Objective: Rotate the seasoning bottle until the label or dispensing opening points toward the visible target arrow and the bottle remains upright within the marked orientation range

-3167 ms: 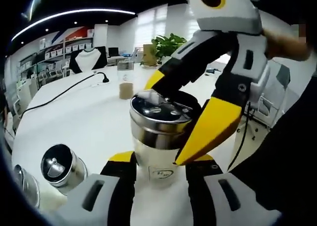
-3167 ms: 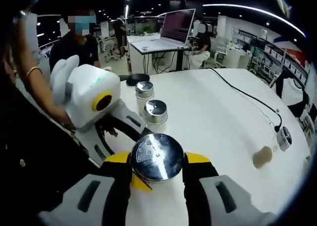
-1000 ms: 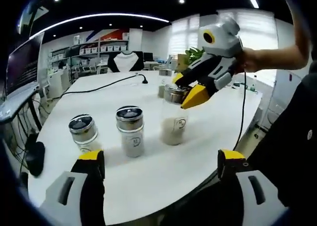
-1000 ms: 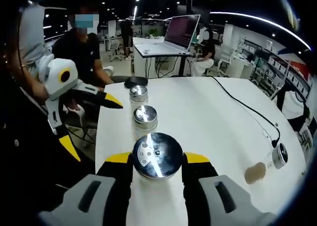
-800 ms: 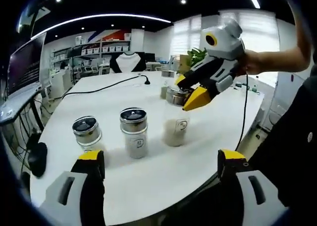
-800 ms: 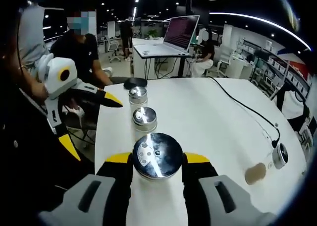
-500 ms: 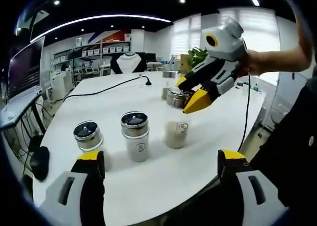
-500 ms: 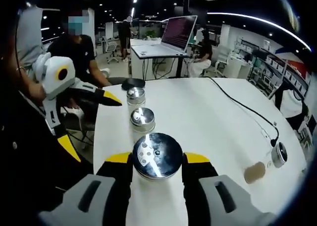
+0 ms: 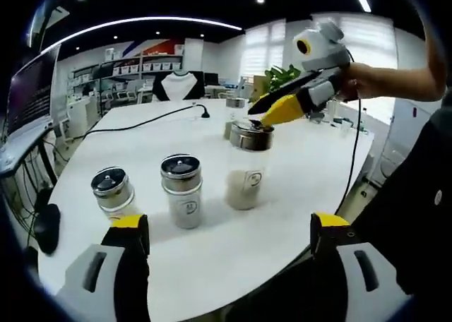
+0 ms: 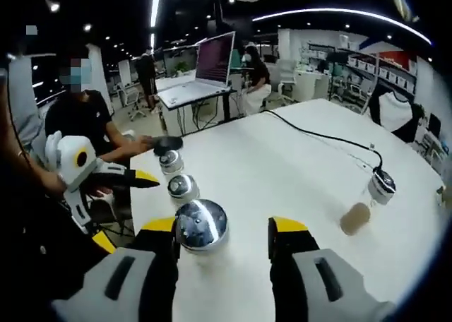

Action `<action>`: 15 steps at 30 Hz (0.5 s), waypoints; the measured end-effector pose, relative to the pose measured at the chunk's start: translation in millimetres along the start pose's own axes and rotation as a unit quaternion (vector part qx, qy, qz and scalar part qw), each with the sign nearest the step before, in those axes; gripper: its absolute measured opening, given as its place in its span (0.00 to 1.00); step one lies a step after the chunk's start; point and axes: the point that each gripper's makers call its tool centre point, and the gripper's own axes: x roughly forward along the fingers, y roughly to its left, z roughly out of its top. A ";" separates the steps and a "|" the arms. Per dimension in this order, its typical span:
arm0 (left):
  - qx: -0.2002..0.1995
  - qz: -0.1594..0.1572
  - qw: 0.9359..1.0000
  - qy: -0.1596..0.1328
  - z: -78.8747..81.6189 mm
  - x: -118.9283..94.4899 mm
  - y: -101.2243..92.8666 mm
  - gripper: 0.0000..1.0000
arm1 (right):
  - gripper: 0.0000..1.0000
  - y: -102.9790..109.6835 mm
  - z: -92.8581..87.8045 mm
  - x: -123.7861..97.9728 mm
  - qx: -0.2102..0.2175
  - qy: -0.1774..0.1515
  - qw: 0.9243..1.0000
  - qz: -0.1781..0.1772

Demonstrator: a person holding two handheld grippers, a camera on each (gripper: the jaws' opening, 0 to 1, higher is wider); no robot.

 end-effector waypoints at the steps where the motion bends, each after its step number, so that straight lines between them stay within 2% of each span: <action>1: -0.001 -0.001 1.000 -0.001 0.5 -0.4 -0.4 1.00 | 0.48 -3.1 2.3 -2.5 0.003 -0.003 1.000 -0.002; 5: 0.003 -0.001 1.000 -0.006 7.5 -3.7 -0.8 1.00 | 0.48 -29.4 9.1 -13.4 -0.005 -0.005 0.999 -0.033; 9: 0.012 0.005 1.000 0.001 4.8 -3.5 3.2 1.00 | 0.48 -59.6 16.8 -20.8 -0.005 -0.006 0.998 -0.062; 13: 0.015 0.006 1.000 -0.005 7.8 -6.2 2.7 1.00 | 0.48 -90.8 26.3 -26.7 -0.008 -0.007 0.996 -0.093; 15: 0.018 0.006 1.000 -0.007 8.7 -6.3 1.9 1.00 | 0.48 -107.0 27.1 -28.6 0.003 -0.003 0.994 -0.111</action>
